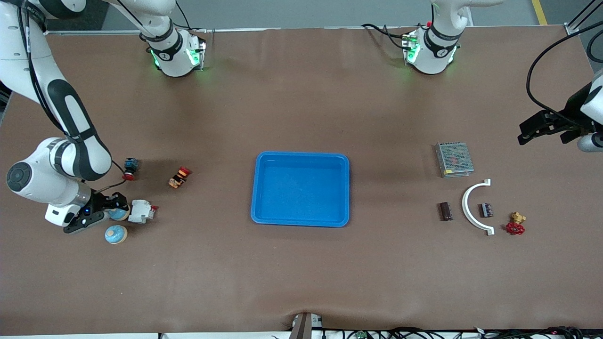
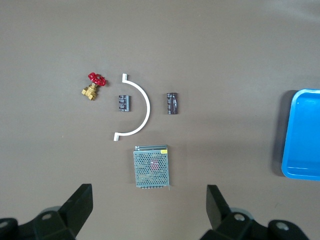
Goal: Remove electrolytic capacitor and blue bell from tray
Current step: 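Lower the bell beside the first bell and open the right gripper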
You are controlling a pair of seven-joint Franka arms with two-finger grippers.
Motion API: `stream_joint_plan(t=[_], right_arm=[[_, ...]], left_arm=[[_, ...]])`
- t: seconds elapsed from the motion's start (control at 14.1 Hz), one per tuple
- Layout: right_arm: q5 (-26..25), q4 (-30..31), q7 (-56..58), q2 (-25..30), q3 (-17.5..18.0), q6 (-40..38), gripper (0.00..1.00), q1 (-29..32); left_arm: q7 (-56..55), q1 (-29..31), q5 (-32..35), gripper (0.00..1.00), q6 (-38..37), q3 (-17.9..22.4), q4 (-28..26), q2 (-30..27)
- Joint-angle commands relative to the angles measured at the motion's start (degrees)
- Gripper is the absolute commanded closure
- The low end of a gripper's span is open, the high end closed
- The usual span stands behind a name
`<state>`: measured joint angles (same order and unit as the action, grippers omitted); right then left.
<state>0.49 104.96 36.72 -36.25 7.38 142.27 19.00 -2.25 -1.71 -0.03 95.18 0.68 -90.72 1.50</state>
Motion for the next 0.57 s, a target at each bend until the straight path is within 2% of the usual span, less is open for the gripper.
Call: stream_joint_plan(t=[0.0,0.28,0.35,0.42,0.49], right_arm=[[0.66,0.16,1.16,-0.4,0.97,0.99,1.0,0.95],[0.66,0.07,1.07,-0.84,0.97,1.52,1.0,1.04],[0.66,0.07,0.99,-0.84,0.97,1.52,0.94,0.95],[0.66,-0.02,0.81,-0.93,0.97,1.61,0.01,0.95],[0.66,-0.02,0.81,-1.01,0.97,1.78,0.0,1.04]], left_arm=[[0.76,0.13,-0.76,0.0,-1.4,0.37,1.5,-0.45],[0.32,-0.13,-0.5,0.0,-1.4,0.11,2.21,-0.01],[0.4,-0.13,-0.58,0.0,-1.4,0.11,2.65,0.08],[0.58,-0.05,-0.67,0.0,-1.4,0.02,2.83,0.08],[0.32,-0.04,-0.67,0.0,-1.4,0.02,2.74,0.17]])
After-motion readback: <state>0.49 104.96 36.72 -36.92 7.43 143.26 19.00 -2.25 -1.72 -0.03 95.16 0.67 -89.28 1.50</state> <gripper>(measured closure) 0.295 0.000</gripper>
